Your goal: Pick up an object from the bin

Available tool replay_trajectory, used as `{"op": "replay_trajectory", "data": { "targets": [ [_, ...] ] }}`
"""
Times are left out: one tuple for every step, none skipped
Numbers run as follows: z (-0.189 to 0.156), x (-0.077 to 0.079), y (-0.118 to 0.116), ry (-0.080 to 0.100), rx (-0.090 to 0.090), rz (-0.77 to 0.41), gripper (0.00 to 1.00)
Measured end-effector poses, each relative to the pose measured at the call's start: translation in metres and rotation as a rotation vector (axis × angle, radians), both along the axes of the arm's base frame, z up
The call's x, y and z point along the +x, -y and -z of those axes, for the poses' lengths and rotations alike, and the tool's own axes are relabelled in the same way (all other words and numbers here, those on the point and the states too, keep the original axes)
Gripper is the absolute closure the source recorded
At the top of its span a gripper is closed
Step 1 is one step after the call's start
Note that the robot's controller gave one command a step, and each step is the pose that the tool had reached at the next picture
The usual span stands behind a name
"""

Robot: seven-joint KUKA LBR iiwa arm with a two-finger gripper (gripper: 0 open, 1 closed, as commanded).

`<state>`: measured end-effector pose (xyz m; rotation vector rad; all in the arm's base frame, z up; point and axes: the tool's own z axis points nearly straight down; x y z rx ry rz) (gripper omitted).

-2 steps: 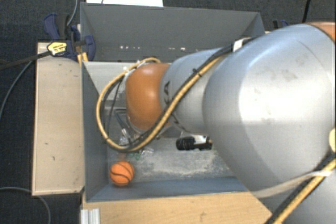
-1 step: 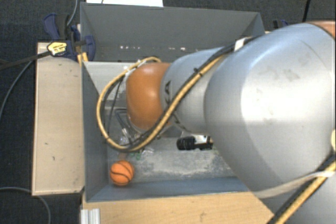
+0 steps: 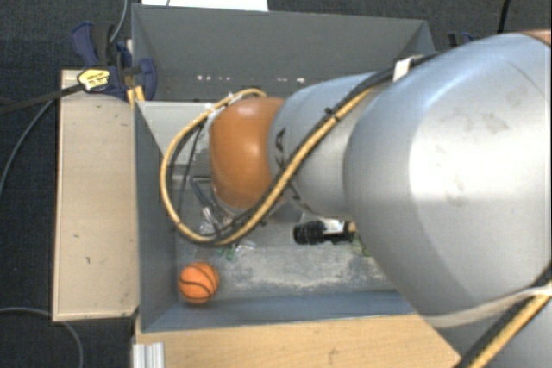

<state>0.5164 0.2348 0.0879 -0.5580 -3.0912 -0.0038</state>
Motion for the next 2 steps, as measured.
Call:
{"op": "replay_trajectory", "data": {
  "targets": [
    [-0.02, 0.001, 0.0, 0.004, 0.002, 0.0, 1.0],
    [-0.033, 0.002, -0.001, 0.009, 0.004, 0.0, 1.0]
  ]
}}
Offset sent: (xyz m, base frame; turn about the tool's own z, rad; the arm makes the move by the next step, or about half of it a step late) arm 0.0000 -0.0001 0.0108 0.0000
